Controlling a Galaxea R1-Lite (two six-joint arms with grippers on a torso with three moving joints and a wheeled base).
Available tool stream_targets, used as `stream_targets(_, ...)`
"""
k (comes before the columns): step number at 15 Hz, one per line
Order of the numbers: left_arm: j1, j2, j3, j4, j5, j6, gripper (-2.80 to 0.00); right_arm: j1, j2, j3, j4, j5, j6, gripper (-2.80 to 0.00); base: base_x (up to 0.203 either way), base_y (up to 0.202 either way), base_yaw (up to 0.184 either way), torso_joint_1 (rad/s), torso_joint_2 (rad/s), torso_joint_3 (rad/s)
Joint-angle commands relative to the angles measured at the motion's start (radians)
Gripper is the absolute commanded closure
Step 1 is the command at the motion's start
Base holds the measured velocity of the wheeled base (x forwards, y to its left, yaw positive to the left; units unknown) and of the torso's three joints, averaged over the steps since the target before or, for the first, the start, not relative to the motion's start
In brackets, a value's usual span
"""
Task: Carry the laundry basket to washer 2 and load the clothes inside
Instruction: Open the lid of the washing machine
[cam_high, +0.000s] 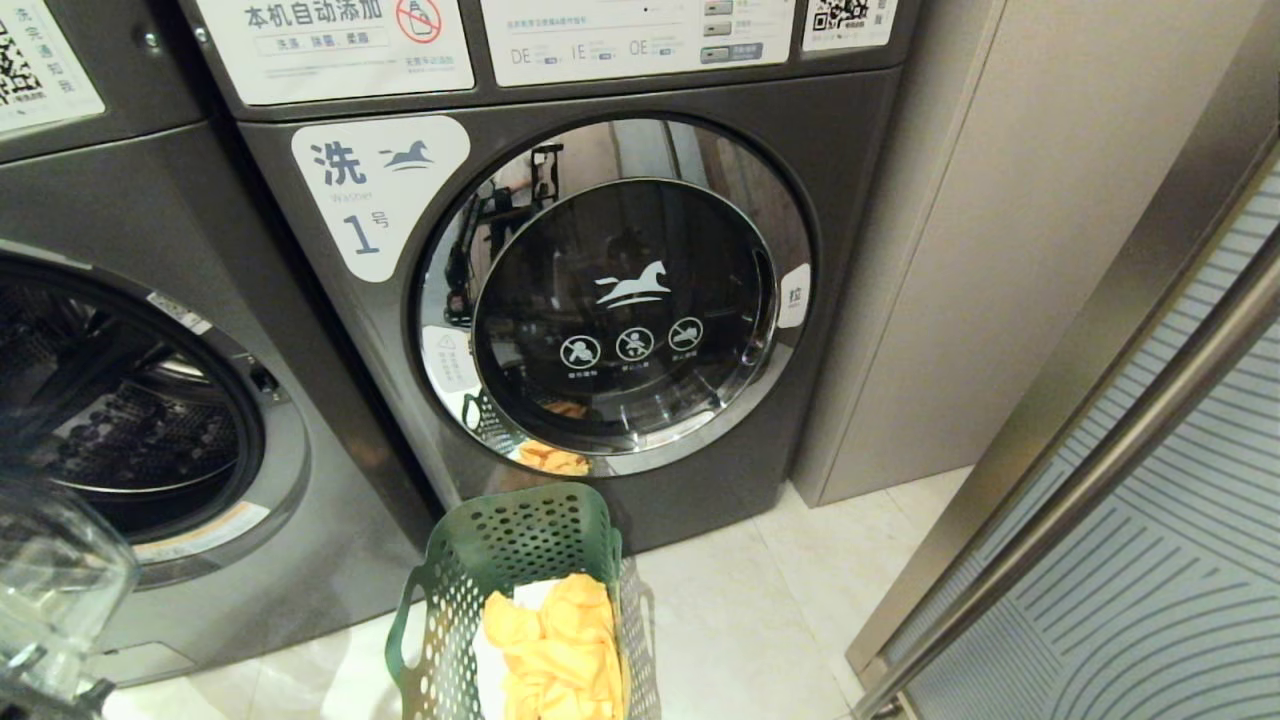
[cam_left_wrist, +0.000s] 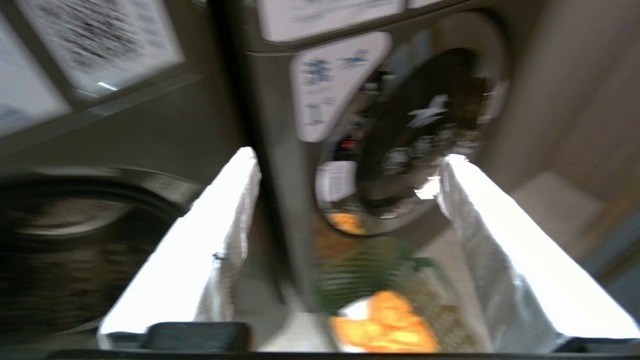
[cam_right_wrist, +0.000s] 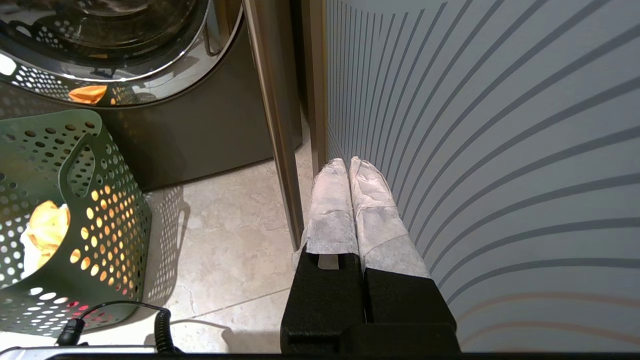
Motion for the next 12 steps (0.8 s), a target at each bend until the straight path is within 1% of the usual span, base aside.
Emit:
stream_targets(1, -0.054, -0.091, 0.065, 0.013, -0.007, -0.053, 0.0, 0.0, 0.001, 0.0, 0.0, 0.0, 0.0, 0.0, 0.0, 0.0, 0.0, 0.0, 0.0, 0.0)
stream_targets(2, -0.062, -0.097, 0.085, 0.088, -0.007, -0.065, 0.0, 0.001, 0.001, 0.0, 0.0, 0.0, 0.0, 0.0, 0.0, 0.0, 0.0, 0.0, 0.0, 0.0)
stream_targets(4, -0.067, -0.09, 0.085, 0.332, -0.007, -0.071, 0.0, 0.0, 0.001, 0.0, 0.0, 0.0, 0.0, 0.0, 0.0, 0.0, 0.0, 0.0, 0.0, 0.0)
stream_targets(5, -0.076, -0.08, 0.058, 0.514, -0.007, -0.072, 0.0, 0.0, 0.001, 0.0, 0.0, 0.0, 0.0, 0.0, 0.0, 0.0, 0.0, 0.0, 0.0, 0.0)
stream_targets(6, -0.09, -0.062, 0.003, 0.732, 0.001, -0.073, 0.0, 0.0, 0.001, 0.0, 0.0, 0.0, 0.0, 0.0, 0.0, 0.0, 0.0, 0.0, 0.0, 0.0)
stream_targets(7, -0.113, -0.035, -0.084, 0.952, 0.033, -0.072, 0.0, 0.001, 0.001, 0.0, 0.0, 0.0, 0.0, 0.0, 0.0, 0.0, 0.0, 0.0, 0.0, 0.0)
stream_targets(8, -0.15, 0.006, -0.195, 1.16, 0.092, -0.061, 0.0, 0.0, 0.001, 0.0, 0.0, 0.0, 0.0, 0.0, 0.0, 0.0, 0.0, 0.0, 0.0, 0.0)
stream_targets(9, -0.198, 0.065, -0.282, 1.309, 0.184, -0.02, 0.0, 0.0, 0.001, 0.0, 0.0, 0.0, 0.0, 0.0, 0.0, 0.0, 0.0, 0.0, 0.0, 0.0)
stream_targets(10, -0.239, 0.117, -0.327, 1.387, 0.294, 0.083, 0.0, 0.0, 0.001, 0.0, 0.0, 0.0, 0.0, 0.0, 0.0, 0.0, 0.0, 0.0, 0.0, 0.0)
stream_targets(12, -0.273, 0.172, -0.342, 1.443, 0.475, 0.42, 0.0, 0.0, 0.001, 0.0, 0.0, 0.0, 0.0, 0.0, 0.0, 0.0, 0.0, 0.0, 0.0, 0.0)
